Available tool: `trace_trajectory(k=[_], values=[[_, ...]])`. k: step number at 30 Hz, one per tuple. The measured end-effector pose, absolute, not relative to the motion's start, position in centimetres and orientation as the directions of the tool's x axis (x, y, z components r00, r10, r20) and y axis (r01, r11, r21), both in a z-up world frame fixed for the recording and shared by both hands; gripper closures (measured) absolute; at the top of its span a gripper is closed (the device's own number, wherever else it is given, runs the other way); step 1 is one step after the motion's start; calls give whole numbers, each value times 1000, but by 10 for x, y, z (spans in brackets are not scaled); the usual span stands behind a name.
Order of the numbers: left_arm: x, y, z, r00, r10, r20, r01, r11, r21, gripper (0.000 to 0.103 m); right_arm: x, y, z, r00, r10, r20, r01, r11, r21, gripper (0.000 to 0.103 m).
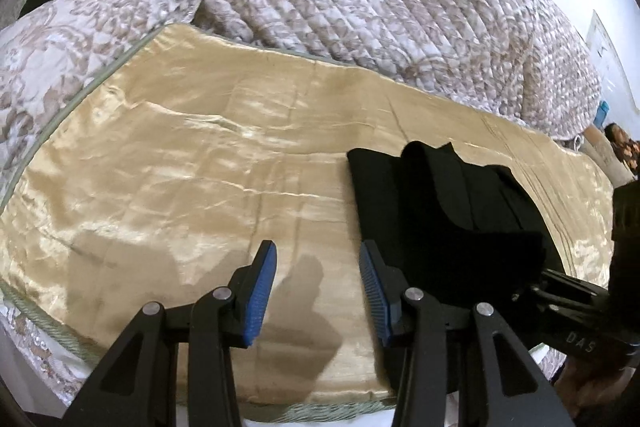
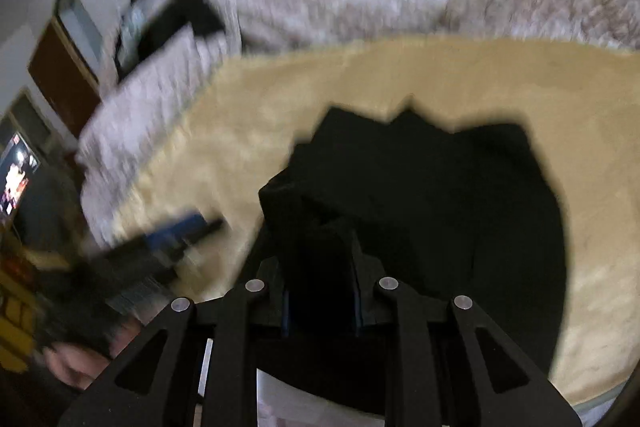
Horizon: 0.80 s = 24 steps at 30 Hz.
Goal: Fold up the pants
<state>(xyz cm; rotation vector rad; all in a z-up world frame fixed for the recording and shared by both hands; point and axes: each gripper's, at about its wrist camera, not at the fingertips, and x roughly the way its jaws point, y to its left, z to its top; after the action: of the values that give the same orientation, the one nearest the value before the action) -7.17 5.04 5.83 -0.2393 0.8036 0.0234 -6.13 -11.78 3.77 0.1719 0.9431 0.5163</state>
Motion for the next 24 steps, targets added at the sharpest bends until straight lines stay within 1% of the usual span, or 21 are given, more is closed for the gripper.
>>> trace_trajectory(k=[4,7,9,12,14,19,20,21,22,23,24], values=[[-73,54,61,701,-72,-709,-122,968,-219,57,-61,-117,52,507,482,-715,-353,872,338,81],[-74,58,62,706,-69,-704,-129,966,-224,57,-68,-109,77,563,470,-680,-384,877,288,81],[-74,62,62,707,-62,-705,-142,963,-227,57,-69,-104,81,561,490,-667,-403,865,297,81],[-75,69,62,707,-54,-706,-163,958,-237,57,-71,-86,61,518,479,-709,-429,862,269,81],[-75,72,61,706,-50,-706,-172,956,-240,57,-68,-81,45,490,480,-728,-428,860,278,81],[-73,72,59,702,-50,-710,-175,955,-241,57,-75,-81,45,499,501,-707,-462,844,272,73],[-73,72,59,703,-52,-710,-172,955,-240,57,-76,-80,46,498,510,-701,-468,839,277,67],[-73,71,60,703,-53,-709,-169,956,-239,57,-76,-79,47,492,523,-696,-476,831,288,59],[-73,70,60,703,-53,-709,-168,957,-238,57,-79,-78,47,486,531,-694,-484,825,293,56],[-73,70,60,704,-53,-708,-167,957,-238,57,-82,-77,47,479,539,-693,-501,816,289,51],[-73,70,60,705,-54,-707,-166,957,-238,57,-85,-76,48,476,542,-692,-513,811,282,49]])
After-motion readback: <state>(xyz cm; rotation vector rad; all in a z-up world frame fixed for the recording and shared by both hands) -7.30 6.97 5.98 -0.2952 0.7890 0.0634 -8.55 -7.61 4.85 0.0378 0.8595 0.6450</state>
